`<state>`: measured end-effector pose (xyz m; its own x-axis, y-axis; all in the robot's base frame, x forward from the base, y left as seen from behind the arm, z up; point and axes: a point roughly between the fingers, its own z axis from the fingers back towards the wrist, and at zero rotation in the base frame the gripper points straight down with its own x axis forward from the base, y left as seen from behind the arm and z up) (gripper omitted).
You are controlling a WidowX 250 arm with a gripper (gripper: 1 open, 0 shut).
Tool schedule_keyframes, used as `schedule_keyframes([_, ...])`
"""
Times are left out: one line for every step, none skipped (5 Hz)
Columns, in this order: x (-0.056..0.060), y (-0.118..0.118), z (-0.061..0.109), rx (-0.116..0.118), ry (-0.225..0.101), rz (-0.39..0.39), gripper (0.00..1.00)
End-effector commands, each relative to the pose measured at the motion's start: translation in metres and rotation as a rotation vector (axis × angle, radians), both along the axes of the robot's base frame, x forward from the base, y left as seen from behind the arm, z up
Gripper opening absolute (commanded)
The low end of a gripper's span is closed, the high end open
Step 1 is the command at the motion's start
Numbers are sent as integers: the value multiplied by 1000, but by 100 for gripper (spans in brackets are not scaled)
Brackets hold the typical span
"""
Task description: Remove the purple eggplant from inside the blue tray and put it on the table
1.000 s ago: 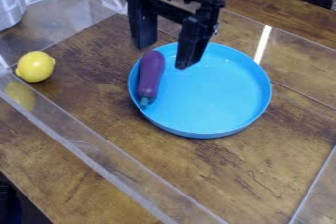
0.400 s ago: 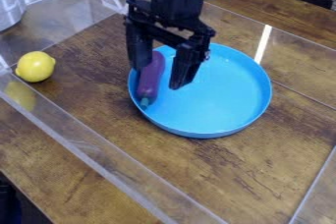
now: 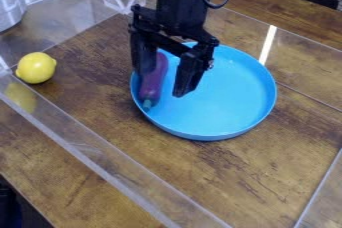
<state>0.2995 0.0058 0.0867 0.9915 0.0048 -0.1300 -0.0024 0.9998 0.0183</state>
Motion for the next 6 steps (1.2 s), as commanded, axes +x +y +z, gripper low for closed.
schedule_keyframes([4, 8, 6, 11, -34, 15, 100])
schedule_keyframes([7, 11, 2, 13, -35, 19, 100])
schedule_keyframes([9, 14, 0, 14, -36, 22, 100])
schedule_keyframes([12, 17, -2, 16, -38, 26, 100])
schedule_keyframes([15, 20, -4, 18, -42, 25, 100])
schedule_keyframes([17, 22, -6, 20, -44, 25, 100])
